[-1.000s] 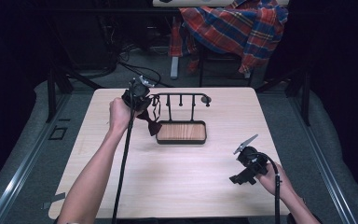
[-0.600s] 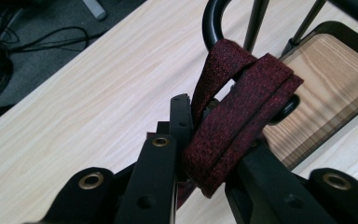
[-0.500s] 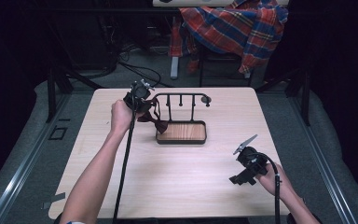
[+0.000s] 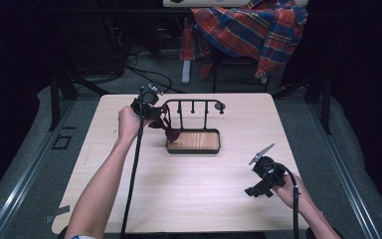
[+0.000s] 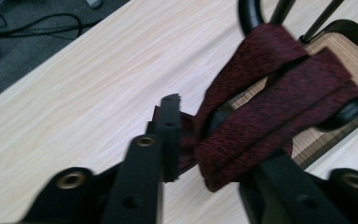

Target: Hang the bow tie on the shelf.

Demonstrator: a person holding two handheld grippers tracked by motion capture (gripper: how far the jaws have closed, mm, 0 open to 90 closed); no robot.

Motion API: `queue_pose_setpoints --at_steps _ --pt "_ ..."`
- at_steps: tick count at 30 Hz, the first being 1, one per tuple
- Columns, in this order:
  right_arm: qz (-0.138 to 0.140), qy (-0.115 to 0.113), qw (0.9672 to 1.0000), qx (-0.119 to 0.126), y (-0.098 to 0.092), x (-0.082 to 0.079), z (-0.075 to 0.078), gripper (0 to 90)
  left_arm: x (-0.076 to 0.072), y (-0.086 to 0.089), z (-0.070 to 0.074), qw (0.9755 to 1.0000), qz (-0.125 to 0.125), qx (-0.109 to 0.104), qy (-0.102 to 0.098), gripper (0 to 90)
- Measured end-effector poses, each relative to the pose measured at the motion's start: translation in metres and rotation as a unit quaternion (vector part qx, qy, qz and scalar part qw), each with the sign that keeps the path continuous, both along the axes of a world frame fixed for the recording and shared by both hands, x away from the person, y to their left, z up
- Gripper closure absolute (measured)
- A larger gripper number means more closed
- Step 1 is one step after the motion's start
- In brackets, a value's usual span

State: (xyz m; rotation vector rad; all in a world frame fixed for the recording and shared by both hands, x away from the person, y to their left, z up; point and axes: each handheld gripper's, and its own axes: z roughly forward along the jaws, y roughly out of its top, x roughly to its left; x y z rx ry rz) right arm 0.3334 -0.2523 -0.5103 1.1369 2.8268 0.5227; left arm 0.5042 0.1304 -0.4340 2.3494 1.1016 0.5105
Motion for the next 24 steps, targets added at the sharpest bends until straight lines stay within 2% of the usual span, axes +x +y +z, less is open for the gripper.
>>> queue_pose_setpoints --at_steps 3,6,8,9,11,12,14,16,22,24 --pt "-0.005 -0.001 1.0000 0.006 0.000 0.000 -0.002 15.7 0.002 0.002 -0.005 0.9999 0.013 0.002 0.011 59.9" --pt "-0.006 -0.001 1.0000 0.002 -0.002 0.001 -0.001 15.7 -0.001 0.003 -0.008 0.9997 0.020 0.011 0.003 45.5" --pt "-0.005 -0.001 1.0000 0.003 -0.003 0.001 0.000 15.7 -0.002 0.005 -0.009 0.9996 0.024 0.013 0.003 39.7" --pt "-0.007 -0.002 1.0000 0.006 -0.002 0.002 -0.001 15.7 -0.002 0.008 -0.010 0.9994 0.028 0.012 0.016 33.8" --pt "-0.008 0.001 1.0000 0.006 -0.002 0.002 -0.001 15.7 -0.003 0.009 -0.011 0.9994 0.030 0.008 0.016 31.4" --pt "-0.006 0.004 1.0000 0.000 -0.002 0.002 -0.001 15.7 -0.003 0.010 -0.011 0.9993 0.031 0.008 0.019 28.1" --pt "-0.009 0.005 0.9999 0.007 -0.001 0.002 -0.002 15.8 -0.005 0.012 -0.010 0.9994 0.030 0.005 0.018 22.8" --pt "-0.007 0.004 1.0000 0.004 -0.002 0.002 -0.001 15.8 -0.008 0.014 -0.009 0.9995 0.026 0.002 0.019 17.2" --pt "-0.010 -0.003 0.9999 0.004 -0.003 0.002 0.000 15.7 -0.017 0.019 0.000 0.9994 0.019 -0.008 0.029 13.6" --pt "-0.011 0.002 0.9999 0.007 -0.001 0.002 -0.001 15.7 -0.020 0.022 0.003 0.9992 0.019 -0.012 0.032 11.6"
